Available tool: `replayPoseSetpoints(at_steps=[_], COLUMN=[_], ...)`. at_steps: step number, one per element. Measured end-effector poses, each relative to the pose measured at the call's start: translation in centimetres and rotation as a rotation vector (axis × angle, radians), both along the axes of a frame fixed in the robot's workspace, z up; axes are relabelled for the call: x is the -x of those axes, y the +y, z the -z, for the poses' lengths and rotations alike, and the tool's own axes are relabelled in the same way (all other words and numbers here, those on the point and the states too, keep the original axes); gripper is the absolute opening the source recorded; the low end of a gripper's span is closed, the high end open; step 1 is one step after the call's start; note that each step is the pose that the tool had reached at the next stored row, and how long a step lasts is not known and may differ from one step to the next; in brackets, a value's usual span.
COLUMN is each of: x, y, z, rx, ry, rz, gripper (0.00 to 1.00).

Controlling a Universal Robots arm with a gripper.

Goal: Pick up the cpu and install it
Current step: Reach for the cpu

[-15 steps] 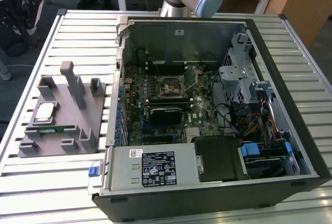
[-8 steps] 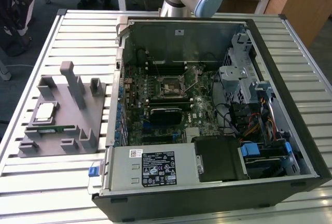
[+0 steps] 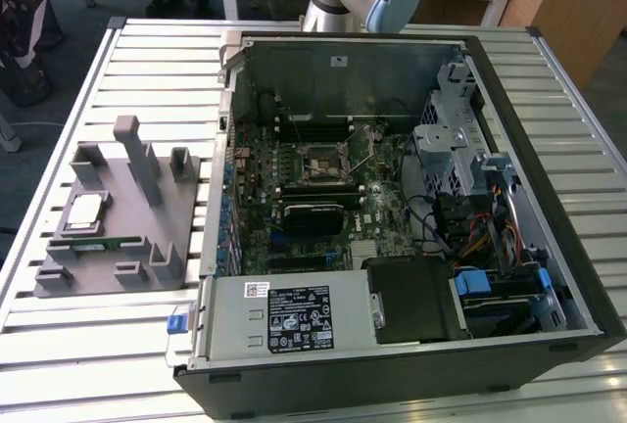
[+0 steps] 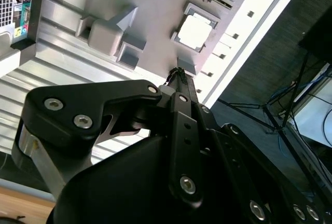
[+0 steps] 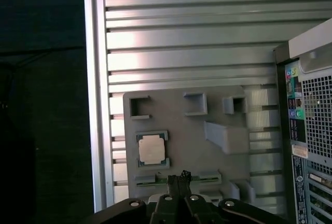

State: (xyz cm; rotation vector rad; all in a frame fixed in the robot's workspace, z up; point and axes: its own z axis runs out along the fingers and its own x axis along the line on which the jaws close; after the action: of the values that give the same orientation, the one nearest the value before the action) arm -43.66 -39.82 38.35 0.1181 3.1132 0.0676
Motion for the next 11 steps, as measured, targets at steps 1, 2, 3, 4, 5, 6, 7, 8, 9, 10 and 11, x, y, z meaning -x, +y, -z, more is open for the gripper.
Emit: replayPoseSetpoints(at_steps=[1, 2, 3, 4, 5, 6, 7, 8, 9, 10, 11], x=[0.3, 0.5, 0.7, 0.9, 1.1, 1.3, 1.5, 1.6, 1.8, 2.0, 2.1], y=[0.00, 0.00, 0.00, 0.00, 0.00, 0.00, 0.00, 0.00, 0.00, 0.00, 0.00], z=[0.01, 0.02, 0.04, 0.05, 0.05, 0.07, 0.08, 0.09, 0.09, 0.11, 0.12], rx=[0.0000, 0.0000, -0.0001, -0.0001, 0.0000, 0.0000, 0.0000, 0.0000, 0.0001, 0.0000, 0.0000], ry=[0.0000, 0.0000, -0.0002, -0.0002, 0.0000, -0.0001, -0.0001, -0.0001, 0.0000, 0.0000, -0.0001], rz=[0.000, 0.000, 0.000, 0.000, 0.000, 0.000, 0.000, 0.000, 0.000, 0.000, 0.000], gripper=[0.11, 0.11, 0.11, 0.11, 0.11, 0.11, 0.11, 0.11, 0.11, 0.11, 0.11])
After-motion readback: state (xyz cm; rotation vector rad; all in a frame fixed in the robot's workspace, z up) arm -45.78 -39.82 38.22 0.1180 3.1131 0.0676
